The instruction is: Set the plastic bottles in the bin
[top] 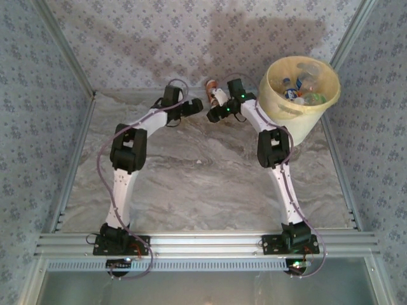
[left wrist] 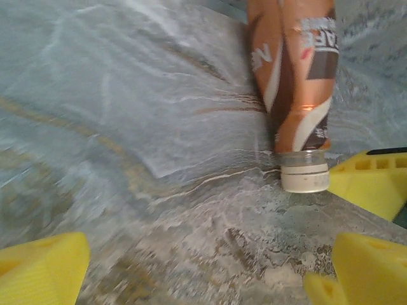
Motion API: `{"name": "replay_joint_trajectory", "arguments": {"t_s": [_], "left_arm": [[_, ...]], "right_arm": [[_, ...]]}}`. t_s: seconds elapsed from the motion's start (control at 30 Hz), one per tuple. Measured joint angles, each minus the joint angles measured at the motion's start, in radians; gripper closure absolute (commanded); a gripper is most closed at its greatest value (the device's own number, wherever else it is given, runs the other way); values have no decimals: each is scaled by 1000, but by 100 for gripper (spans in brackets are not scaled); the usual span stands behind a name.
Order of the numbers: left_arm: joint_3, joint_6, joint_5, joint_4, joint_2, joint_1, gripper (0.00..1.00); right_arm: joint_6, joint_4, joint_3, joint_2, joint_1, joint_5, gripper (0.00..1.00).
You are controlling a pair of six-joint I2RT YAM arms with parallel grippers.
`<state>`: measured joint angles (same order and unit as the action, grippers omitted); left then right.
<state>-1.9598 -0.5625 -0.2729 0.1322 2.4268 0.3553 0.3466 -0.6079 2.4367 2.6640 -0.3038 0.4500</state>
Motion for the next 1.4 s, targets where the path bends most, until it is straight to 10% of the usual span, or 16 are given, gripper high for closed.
{"name": "replay_joint_trajectory", "arguments": {"t_s": [0.2, 0.77, 1.2, 1.4], "left_arm": [[-333, 108, 39, 198, 156, 46, 2], [-746, 114, 226, 420, 400, 149, 16], [-776, 10, 203, 363, 442, 155, 32], [-775, -26, 240, 418, 418, 135, 6]], "right_arm": [[13, 68, -97, -80, -1, 82, 9], [-406, 922, -1125, -865, 103, 107, 0], [-699, 624, -703, -509, 42, -206, 0], [-834, 350, -290, -248, 32, -342, 9]]}}
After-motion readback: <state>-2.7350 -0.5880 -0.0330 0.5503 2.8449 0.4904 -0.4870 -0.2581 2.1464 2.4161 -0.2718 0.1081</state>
